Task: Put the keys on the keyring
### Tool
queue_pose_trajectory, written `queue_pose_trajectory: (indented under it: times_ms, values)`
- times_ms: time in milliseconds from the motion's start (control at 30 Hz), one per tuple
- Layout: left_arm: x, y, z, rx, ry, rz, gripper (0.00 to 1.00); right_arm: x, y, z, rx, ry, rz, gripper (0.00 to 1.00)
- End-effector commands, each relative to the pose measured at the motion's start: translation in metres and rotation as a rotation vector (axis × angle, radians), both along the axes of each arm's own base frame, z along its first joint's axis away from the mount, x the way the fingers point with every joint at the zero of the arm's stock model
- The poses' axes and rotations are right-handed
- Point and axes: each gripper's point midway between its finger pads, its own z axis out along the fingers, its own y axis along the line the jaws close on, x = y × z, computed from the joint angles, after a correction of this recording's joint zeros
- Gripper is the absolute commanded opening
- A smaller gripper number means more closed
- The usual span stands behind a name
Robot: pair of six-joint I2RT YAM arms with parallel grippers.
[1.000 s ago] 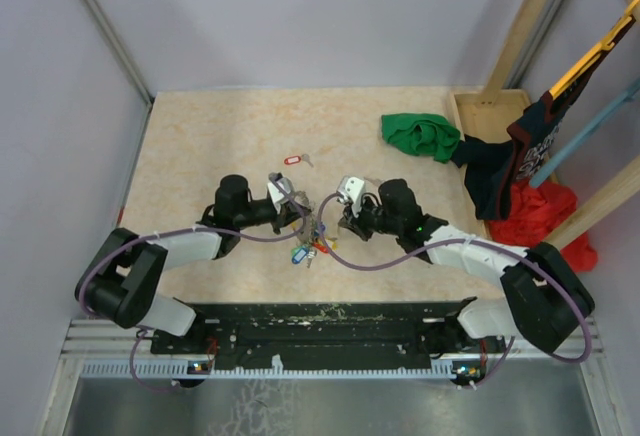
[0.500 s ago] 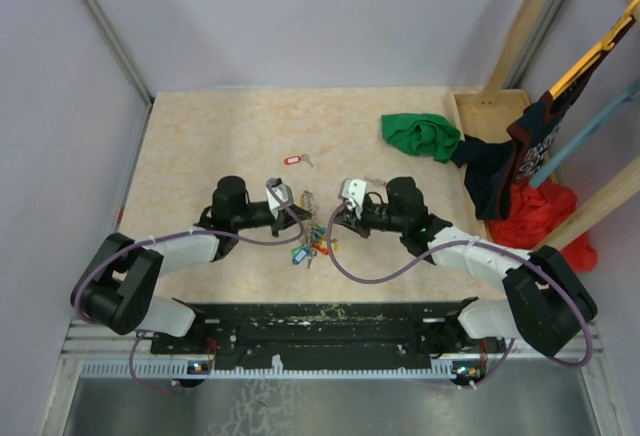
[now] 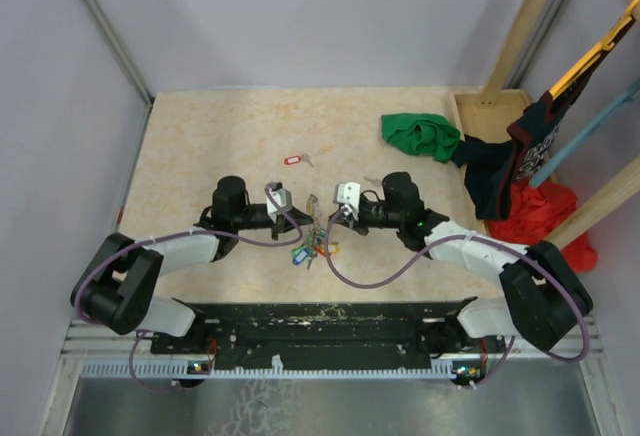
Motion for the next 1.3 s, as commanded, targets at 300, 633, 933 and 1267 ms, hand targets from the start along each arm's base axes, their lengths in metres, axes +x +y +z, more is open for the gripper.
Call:
queue_pose_trajectory:
  times_ms: [300,633,933,1267]
  values:
    - [-0.010,-0.002,0.010,-0.039,-0.055,-0.065,0.00,0.002,0.022,0.020,-0.001,-0.077,0.121,0.00]
    - [-0.012,-0.003,0.011,-0.046,-0.061,-0.075,0.00,-0.002,0.027,0.018,-0.016,-0.075,0.153,0.00]
    - [-0.013,-0.003,0.010,-0.048,-0.056,-0.084,0.00,-0.001,0.030,0.021,-0.009,-0.091,0.149,0.00]
    - [-0.014,-0.004,0.009,-0.047,-0.048,-0.092,0.00,0.002,0.029,0.025,0.004,-0.117,0.129,0.00]
